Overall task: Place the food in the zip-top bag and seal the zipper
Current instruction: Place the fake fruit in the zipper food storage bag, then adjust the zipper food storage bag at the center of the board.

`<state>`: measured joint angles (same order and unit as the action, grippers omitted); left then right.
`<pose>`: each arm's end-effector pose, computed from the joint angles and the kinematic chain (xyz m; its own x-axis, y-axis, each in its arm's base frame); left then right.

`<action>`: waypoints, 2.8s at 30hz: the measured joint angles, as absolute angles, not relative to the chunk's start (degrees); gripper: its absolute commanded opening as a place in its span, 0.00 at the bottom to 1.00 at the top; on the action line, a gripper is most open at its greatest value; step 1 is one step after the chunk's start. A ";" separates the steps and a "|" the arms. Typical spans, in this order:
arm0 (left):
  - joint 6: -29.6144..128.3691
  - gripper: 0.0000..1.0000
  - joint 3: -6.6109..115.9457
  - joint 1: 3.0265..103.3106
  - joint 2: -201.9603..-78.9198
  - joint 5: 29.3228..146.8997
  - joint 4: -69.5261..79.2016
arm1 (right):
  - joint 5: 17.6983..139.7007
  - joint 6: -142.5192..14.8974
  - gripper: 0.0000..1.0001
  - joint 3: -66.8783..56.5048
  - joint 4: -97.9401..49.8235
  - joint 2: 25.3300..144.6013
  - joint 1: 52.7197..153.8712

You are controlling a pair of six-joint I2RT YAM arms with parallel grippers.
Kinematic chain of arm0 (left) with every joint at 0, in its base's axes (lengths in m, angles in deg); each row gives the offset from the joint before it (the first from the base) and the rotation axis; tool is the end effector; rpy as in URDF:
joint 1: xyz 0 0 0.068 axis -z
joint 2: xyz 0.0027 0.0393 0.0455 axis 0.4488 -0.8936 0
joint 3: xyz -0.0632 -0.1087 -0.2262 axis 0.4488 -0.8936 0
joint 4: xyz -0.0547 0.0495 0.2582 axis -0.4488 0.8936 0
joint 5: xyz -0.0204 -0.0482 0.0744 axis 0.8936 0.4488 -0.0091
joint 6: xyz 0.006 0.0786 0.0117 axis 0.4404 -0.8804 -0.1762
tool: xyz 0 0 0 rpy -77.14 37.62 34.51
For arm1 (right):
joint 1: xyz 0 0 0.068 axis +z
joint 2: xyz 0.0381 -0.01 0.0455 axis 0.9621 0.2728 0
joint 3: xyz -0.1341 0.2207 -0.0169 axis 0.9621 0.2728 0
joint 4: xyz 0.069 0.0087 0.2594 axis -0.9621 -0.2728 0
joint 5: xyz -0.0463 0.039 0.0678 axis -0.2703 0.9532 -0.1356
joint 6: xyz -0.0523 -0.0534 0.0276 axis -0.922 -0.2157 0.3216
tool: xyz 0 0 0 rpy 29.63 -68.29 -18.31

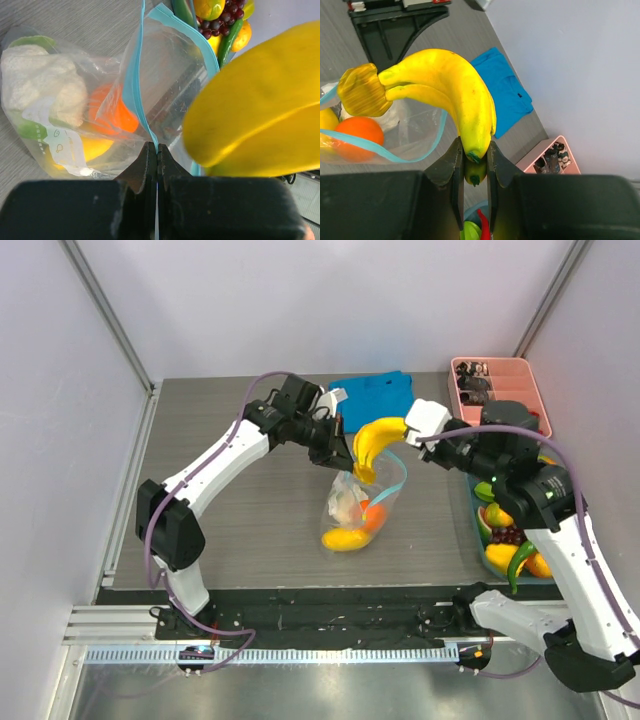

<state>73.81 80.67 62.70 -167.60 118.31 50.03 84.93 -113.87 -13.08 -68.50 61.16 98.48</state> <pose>0.3122 -0.2798 0.3033 -0.9528 0.1237 -0.2772 0.2971 0.5671 -0.7682 0.1921 0.1048 0.4436 0.2017 -0.6386 -0.7426 -0.6429 0.4856 -0.5923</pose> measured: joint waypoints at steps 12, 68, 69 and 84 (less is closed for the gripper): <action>74.57 0.00 80.93 62.55 -167.58 118.02 50.47 | 64.05 -116.78 0.01 -6.39 -71.17 61.71 116.52; 74.88 0.00 76.67 62.59 -166.24 125.45 46.58 | 104.69 -108.95 0.58 -5.28 -77.64 82.58 106.68; 74.81 0.00 76.49 62.59 -166.13 125.43 46.47 | 104.49 -107.97 0.67 -5.60 -77.85 82.97 106.68; 73.76 0.00 75.64 62.09 -164.78 124.47 46.23 | 89.15 -88.73 0.80 -16.16 -80.78 75.32 106.72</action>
<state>73.76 75.64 62.09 -164.78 124.47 46.23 89.15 -88.73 -16.16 -80.78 75.32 106.72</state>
